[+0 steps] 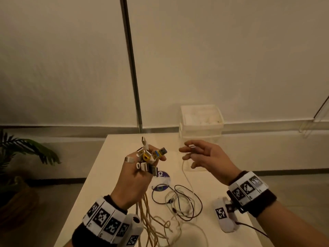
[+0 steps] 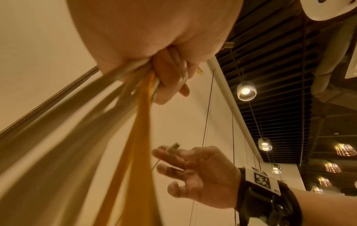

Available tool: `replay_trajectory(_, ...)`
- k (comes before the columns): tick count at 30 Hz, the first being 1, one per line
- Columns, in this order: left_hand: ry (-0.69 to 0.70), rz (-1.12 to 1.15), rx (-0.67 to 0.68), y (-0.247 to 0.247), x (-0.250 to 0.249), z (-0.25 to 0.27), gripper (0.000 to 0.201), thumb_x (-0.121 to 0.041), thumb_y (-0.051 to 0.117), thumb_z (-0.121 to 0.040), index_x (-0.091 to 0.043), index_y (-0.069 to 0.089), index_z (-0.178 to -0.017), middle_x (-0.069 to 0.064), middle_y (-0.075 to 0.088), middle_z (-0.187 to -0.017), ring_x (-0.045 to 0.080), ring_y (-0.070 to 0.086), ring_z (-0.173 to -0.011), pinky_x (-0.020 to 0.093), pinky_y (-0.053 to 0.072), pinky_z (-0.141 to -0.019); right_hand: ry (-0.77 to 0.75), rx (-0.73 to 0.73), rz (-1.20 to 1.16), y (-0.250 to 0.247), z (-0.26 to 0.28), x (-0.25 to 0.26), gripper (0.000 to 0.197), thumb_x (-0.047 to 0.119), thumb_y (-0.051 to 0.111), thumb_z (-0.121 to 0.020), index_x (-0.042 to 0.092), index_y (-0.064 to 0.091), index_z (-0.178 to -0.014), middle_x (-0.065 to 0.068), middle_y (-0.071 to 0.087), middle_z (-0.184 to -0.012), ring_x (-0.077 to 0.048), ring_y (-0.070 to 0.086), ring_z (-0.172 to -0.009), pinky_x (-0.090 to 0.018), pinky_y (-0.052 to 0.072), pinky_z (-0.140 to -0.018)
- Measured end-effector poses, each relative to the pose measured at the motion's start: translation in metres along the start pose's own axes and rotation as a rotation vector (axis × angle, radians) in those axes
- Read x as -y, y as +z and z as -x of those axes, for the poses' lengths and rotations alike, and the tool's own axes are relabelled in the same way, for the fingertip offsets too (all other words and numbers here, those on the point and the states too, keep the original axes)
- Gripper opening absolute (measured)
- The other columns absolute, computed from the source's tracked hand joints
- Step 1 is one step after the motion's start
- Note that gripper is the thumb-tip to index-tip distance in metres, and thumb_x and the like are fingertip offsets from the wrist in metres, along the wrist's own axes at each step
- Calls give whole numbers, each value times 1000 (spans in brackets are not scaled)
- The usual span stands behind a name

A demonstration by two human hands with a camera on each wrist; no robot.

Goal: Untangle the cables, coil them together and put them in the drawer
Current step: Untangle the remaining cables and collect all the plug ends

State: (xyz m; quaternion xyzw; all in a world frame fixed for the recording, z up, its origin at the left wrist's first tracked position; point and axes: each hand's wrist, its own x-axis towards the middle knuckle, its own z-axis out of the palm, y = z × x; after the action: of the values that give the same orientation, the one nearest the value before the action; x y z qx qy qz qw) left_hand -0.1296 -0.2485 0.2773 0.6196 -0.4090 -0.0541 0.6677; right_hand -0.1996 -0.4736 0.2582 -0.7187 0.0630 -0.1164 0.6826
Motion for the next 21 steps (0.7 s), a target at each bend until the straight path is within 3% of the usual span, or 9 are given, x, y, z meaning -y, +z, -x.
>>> replay_trajectory(4,15,2,-26,-5,-9,-10,33,-31,48,-84,-2,62,-89,-23,55,-54,22,40,-58,7,37,-46,-239,-153,305,9,-4,36,17,11,52,-97,15,69,-96,0,71,-80,-12,63,-74,-33,50,-68)
replay_trajectory(7,16,11,-49,-6,-14,-17,39,-34,53,-84,-1,68,-100,-20,53,-54,4,44,-41,5,34,-47,-342,-150,393,35,-2,59,16,21,53,-95,19,67,-88,-1,65,-85,-16,58,-77,-33,53,-73)
replay_trajectory(8,0,41,-68,-6,-13,-19,36,-34,57,-85,0,67,-95,-17,49,-50,0,40,-39,9,33,-43,-311,-110,314,45,0,64,18,22,50,-96,16,64,-87,-3,65,-81,-20,61,-75,-38,56,-71)
replay_trajectory(10,-109,164,-173,-4,-13,-24,37,-37,66,-90,-6,56,-71,-12,36,-46,4,27,-36,16,23,-40,-197,-15,100,63,5,70,24,24,47,-98,9,59,-84,-9,60,-65,-25,58,-53,-41,54,-52)
replay_trajectory(11,-173,213,-225,-3,-13,-25,40,-41,64,-89,-13,51,-63,-8,31,-44,7,23,-36,18,19,-42,-157,8,45,70,8,70,26,27,47,-98,9,57,-82,-9,55,-58,-21,51,-43,-34,48,-43)
replay_trajectory(13,-261,292,-270,0,-10,-27,32,-45,56,-81,-22,57,-58,-7,28,-45,8,20,-38,23,13,-45,-131,-3,23,80,12,65,29,29,48,-99,8,57,-81,-3,47,-54,-12,38,-39,-24,36,-41)
replay_trajectory(16,-293,378,-258,10,-14,-27,34,-51,57,-75,-22,73,-82,-3,27,-49,10,19,-40,27,11,-46,-150,-24,-51,89,19,58,24,13,43,-101,8,63,-89,-2,52,-63,-12,38,-49,-27,33,-48)
replay_trajectory(19,-339,373,-211,18,-18,-28,47,-61,59,-73,-21,76,-91,9,38,-53,12,26,-42,27,15,-47,-196,-112,-65,97,25,61,26,3,43,-99,11,67,-91,-7,62,-72,-18,49,-57,-28,44,-55)
replay_trajectory(21,-319,400,-142,25,-22,-27,50,-62,60,-72,-24,76,-101,18,48,-68,14,34,-45,27,19,-48,-201,-192,-106,100,27,64,25,5,48,-98,14,71,-94,-8,67,-74,-20,55,-59,-29,51,-57)
